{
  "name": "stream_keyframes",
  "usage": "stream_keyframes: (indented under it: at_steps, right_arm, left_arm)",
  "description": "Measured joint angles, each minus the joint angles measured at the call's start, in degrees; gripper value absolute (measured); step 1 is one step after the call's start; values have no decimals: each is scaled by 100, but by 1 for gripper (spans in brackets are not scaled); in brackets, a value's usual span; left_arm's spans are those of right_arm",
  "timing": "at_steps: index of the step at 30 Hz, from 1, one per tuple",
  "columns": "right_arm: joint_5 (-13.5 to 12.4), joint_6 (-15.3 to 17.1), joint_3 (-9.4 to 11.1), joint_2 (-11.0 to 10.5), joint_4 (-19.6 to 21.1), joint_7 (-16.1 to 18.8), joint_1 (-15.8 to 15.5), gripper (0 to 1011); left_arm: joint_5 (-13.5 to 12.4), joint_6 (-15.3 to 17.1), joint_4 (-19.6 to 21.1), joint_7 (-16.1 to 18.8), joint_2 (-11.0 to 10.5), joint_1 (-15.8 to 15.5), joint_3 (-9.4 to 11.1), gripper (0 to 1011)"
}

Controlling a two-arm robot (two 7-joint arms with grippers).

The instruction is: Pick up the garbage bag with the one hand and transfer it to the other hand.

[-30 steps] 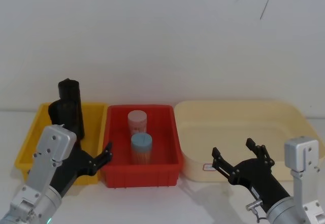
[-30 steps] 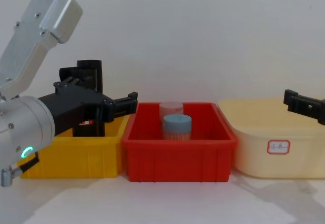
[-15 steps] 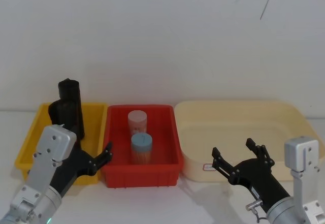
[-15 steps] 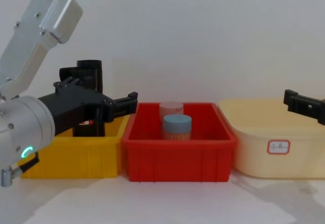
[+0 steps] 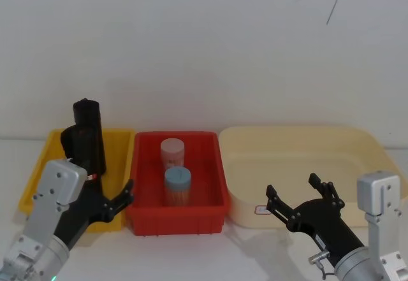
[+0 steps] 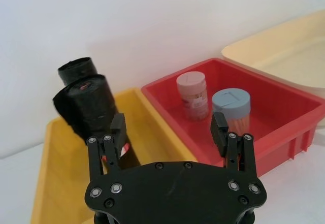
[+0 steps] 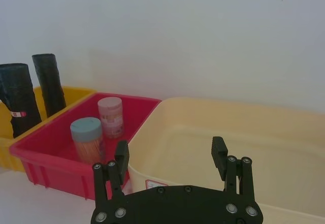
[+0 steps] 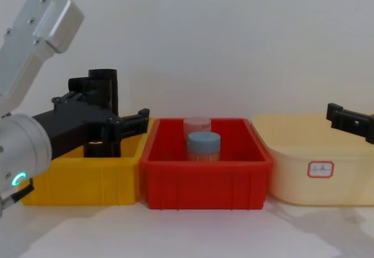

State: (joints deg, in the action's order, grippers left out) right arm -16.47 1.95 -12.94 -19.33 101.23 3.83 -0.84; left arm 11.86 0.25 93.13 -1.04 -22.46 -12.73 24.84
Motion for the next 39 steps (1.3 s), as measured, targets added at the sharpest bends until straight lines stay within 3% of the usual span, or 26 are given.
stream_keyframes:
  at_steps: [16,25,39]
  right_arm:
    - [0,0,0,0,0,0,0,1000]
    - [0,0,0,0,0,0,0,1000]
    - [0,0,0,0,0,0,0,1000]
  left_arm:
    - [135,-7,-89,11,-54,75,-317,1002]
    - [303,34,-389,-27,72,-148,-528,1002]
    - [424,138,-916,-125,287,-481,-649,1002]
